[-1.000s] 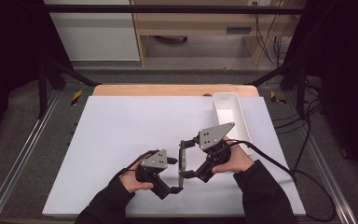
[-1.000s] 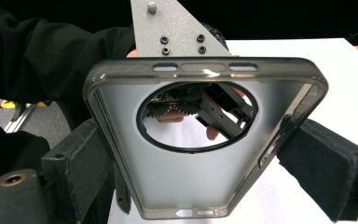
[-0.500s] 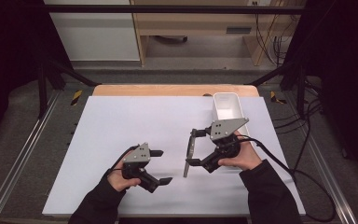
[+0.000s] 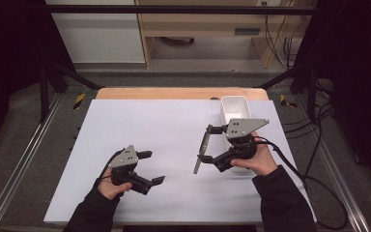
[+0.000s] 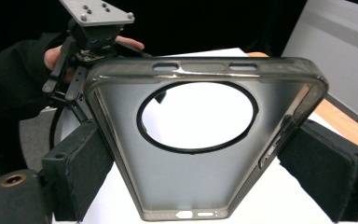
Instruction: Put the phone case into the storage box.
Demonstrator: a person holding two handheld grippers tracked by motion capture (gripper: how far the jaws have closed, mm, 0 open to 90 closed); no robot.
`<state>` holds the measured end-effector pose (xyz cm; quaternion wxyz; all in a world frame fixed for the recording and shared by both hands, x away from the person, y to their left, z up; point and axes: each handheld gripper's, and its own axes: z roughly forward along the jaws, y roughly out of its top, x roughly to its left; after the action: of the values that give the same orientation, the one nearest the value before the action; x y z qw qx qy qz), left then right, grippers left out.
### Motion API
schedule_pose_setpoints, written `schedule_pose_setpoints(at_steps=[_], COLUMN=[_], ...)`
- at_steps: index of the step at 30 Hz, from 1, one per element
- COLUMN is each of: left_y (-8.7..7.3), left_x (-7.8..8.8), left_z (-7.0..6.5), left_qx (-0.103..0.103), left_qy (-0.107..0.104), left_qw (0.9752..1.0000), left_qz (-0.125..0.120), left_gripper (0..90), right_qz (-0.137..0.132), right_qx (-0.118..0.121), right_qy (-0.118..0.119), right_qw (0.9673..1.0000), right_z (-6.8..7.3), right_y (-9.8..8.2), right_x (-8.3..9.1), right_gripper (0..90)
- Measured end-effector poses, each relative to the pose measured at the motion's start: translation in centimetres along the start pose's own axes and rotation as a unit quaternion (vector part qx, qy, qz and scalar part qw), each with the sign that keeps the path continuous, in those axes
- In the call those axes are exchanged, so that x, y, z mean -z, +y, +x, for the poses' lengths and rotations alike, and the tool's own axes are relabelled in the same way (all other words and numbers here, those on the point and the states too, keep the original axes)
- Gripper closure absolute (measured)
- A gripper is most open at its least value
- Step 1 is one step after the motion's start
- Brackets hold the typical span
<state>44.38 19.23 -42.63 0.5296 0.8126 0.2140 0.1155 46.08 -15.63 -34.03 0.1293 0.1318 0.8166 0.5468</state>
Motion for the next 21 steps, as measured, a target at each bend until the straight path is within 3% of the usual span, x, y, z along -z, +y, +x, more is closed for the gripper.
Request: schedule_pose_setpoints(at_steps=[9,21], left_y=[-0.7,-2.5], left_x=[1.6,3.6], left_z=[0.7,1.9], left_qx=[0.005,0.027], left_qy=[0.042,0.103], left_qw=[0.999,0.9937], left_qz=[-0.015,-0.036], left_gripper=[0.4,0.0], right_qz=[-0.007,-0.026], right_qx=[-0.017,-0.044], right_qy=[-0.042,-0.097], right_qw=[0.9989,0.994], right_z=[-0.6,-1.6], right_y=[0.5,1.3], right_x=[1.0,2.8], right_gripper=[11.9,11.9])
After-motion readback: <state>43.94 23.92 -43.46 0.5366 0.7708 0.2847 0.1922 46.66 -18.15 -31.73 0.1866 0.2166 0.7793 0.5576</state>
